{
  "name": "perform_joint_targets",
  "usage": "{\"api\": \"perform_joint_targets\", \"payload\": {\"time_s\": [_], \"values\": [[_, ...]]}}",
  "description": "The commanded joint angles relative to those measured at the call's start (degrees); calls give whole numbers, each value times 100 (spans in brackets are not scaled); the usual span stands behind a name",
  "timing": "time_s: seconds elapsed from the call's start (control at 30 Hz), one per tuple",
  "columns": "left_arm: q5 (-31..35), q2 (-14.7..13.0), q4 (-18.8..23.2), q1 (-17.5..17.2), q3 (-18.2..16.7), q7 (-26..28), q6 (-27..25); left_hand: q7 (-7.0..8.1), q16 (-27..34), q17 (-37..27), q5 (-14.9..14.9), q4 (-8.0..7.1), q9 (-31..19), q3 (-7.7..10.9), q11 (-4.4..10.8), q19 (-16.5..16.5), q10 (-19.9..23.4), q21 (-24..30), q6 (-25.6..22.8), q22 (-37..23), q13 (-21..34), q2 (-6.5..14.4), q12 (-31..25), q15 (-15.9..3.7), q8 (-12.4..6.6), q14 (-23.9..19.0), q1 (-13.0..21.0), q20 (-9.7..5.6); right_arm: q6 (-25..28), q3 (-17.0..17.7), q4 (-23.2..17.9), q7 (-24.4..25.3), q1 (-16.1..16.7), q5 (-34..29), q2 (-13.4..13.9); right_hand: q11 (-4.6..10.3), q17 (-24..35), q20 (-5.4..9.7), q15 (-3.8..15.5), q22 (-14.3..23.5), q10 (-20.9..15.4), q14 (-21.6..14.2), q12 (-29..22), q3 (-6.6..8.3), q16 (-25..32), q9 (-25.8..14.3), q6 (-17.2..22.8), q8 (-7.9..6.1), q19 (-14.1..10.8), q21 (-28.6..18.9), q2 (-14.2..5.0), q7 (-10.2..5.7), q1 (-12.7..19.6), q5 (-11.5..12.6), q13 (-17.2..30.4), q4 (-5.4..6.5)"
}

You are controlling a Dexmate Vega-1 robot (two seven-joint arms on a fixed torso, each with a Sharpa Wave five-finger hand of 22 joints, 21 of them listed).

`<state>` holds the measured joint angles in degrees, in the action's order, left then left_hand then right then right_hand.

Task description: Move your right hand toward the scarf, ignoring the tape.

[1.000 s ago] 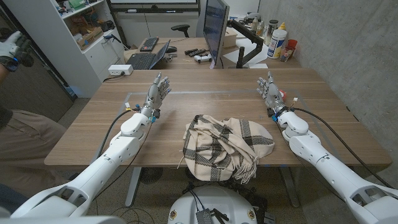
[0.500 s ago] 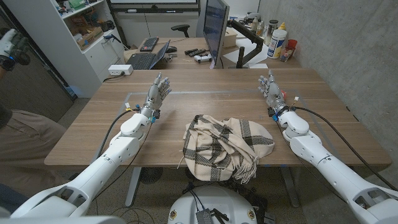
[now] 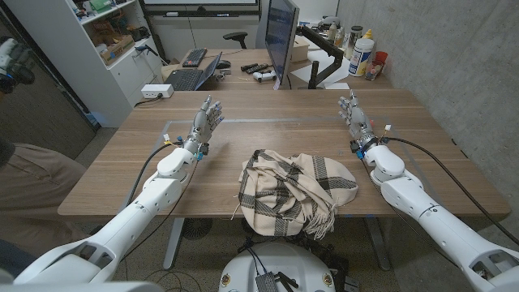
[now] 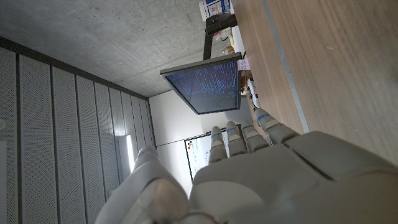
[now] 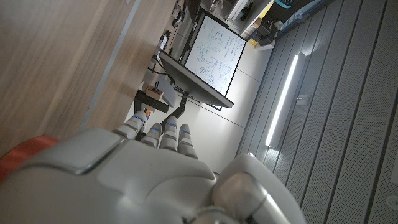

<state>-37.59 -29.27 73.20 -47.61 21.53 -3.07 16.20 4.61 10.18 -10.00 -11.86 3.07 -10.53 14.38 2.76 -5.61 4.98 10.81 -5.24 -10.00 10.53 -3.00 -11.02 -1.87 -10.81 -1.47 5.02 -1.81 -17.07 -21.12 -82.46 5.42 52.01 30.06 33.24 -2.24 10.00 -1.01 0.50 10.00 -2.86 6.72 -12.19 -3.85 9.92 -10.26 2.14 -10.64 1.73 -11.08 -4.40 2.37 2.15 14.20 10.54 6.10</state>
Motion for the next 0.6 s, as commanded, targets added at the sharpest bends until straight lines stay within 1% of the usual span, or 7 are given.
{"api": "perform_joint_targets", "payload": {"time_s": [0.03,0.13,0.33,0.6], "values": [[19,-27,-83,53,15,-76,-8,-8,35,-19,-21,20,-12,18,1,-33,2,28,-35,-12,15,18,-33,-325,-35,2,42,-4,264,30,-499,376,222,-412,285,11,17,8,0,28,17,77,12,-22,-5,-17,15,-20,95,25,-83,-33,-9,28,10,29],[28,-50,-76,56,10,-93,3,-12,31,-19,-20,22,-12,18,-2,-26,-2,26,-38,-12,15,20,-32,-319,-36,14,42,0,318,50,-597,451,261,-472,327,27,17,10,6,28,30,82,16,-23,-1,-17,9,-17,101,25,-83,-43,-9,28,9,29],[14,-75,-28,28,-17,-99,28,-11,30,-19,-19,25,-12,18,-5,-21,1,25,-36,-12,14,24,-34,-322,-35,22,41,1,481,65,-906,665,387,-771,511,27,17,16,4,28,36,89,17,-23,3,-17,6,-15,108,24,-83,-41,-10,29,9,28],[14,-55,-97,87,3,-164,37,-1,27,-19,-18,31,-12,19,-4,-17,-2,24,-33,-12,14,29,-34,-324,-34,37,41,1,672,115,-1251,825,504,-1074,732,30,17,16,8,28,41,96,18,-23,6,-17,7,-16,126,28,-84,-43,-9,29,9,28]]}}
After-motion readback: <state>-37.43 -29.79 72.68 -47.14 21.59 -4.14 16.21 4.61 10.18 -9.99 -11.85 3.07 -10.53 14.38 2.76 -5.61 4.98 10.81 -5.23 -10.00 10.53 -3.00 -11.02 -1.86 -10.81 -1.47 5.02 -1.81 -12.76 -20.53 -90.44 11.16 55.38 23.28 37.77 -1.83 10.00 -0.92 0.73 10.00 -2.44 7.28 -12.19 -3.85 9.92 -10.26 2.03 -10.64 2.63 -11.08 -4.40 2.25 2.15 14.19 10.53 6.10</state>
